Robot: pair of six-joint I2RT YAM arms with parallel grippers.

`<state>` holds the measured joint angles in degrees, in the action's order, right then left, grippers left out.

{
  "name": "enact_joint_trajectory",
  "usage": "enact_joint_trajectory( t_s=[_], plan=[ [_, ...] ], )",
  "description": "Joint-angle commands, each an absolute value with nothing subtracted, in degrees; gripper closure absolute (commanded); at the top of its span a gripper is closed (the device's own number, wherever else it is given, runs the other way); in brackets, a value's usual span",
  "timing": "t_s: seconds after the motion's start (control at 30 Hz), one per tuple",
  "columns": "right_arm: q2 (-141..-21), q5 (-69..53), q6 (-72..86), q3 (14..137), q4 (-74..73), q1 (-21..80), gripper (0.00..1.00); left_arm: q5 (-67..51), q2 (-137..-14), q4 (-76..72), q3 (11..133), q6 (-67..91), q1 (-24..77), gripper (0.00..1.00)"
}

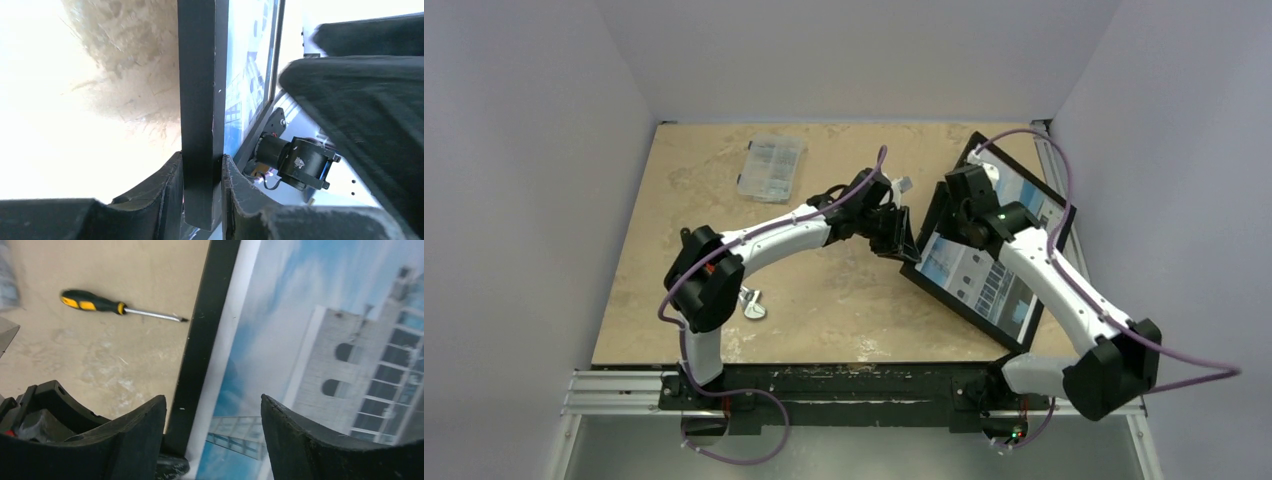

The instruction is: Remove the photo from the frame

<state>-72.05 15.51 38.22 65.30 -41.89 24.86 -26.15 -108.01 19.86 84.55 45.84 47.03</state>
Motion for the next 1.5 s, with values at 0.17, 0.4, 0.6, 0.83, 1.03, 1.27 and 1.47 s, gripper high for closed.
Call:
enact_joint_trajectory(
  t_s=[0.17, 0.4, 0.6, 0.83, 1.03, 1.27, 1.47],
  plan=[
    [-60.2, 25.67, 34.96, 73.37, -51.89, 24.97, 0.33, -7.07, -102.19, 45.58, 103.53, 27.55, 46.34, 1.0],
    [-58.62, 28.4, 36.78, 76.44, -56.19, 24.96, 0.29, -1.2, -100.55, 53.71, 114.45, 20.84, 46.24, 1.0],
    [-59.17, 28.77, 38.08, 78.71, -56.67, 24.96, 0.15, -0.39, -100.78, 58.61, 122.66, 17.53, 46.06, 1.0],
    [-64.82, 27.23, 45.43, 88.75, -59.06, 24.73, 0.01, -2.92, -100.99, 62.81, 130.03, 15.73, 46.13, 1.0],
    [-74.19, 27.74, 46.17, 103.62, -61.34, 23.52, 0.02, -4.07, -102.46, 66.08, 136.44, 15.02, 47.89, 1.0],
    [-84.8, 24.48, 48.8, 117.4, -65.94, 20.88, 0.04, -4.79, -102.13, 66.04, 136.79, 15.64, 49.8, 1.0],
    [-86.16, 23.68, 49.83, 115.07, -63.3, 20.83, 0.09, -2.72, -102.21, 65.66, 135.81, 14.78, 53.26, 1.0]
  ],
)
